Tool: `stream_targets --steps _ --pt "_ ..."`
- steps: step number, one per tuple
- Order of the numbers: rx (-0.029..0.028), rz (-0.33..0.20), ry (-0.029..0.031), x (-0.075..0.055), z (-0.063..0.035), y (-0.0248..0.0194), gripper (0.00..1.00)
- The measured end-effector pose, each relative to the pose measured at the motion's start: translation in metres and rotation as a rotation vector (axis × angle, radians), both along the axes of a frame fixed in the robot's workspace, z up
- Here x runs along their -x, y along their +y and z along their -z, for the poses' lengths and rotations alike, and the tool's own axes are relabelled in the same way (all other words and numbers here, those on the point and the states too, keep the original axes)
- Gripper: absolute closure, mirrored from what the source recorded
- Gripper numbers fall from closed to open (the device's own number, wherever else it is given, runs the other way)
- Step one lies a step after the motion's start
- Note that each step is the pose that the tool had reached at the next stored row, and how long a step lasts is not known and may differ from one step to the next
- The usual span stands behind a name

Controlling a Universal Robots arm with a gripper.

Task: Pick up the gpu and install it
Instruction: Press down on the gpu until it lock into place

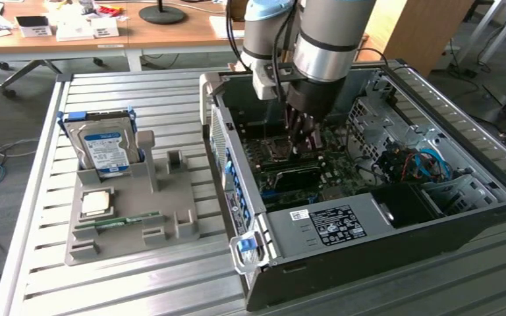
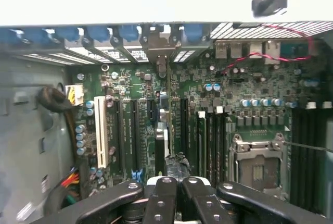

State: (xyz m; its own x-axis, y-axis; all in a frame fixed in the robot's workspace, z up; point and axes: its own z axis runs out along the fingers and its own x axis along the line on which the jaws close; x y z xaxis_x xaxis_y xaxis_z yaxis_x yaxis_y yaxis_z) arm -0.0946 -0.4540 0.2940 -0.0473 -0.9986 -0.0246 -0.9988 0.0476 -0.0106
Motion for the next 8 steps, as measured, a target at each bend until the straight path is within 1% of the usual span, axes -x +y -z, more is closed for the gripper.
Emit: stream_targets --steps 1,4,5,8 --pt "0.0 0.0 0.0 0.0 -0.0087 0.0 0.89" --pt "0.0001 0.0 0.0001 0.0 -0.0225 0.0 0.89" --pt "-0.0001 0.0 0.0 0.0 -0.0309 0.0 0.89" --pt "0.0 0.0 0.0 0.0 -0.043 0.0 0.89"
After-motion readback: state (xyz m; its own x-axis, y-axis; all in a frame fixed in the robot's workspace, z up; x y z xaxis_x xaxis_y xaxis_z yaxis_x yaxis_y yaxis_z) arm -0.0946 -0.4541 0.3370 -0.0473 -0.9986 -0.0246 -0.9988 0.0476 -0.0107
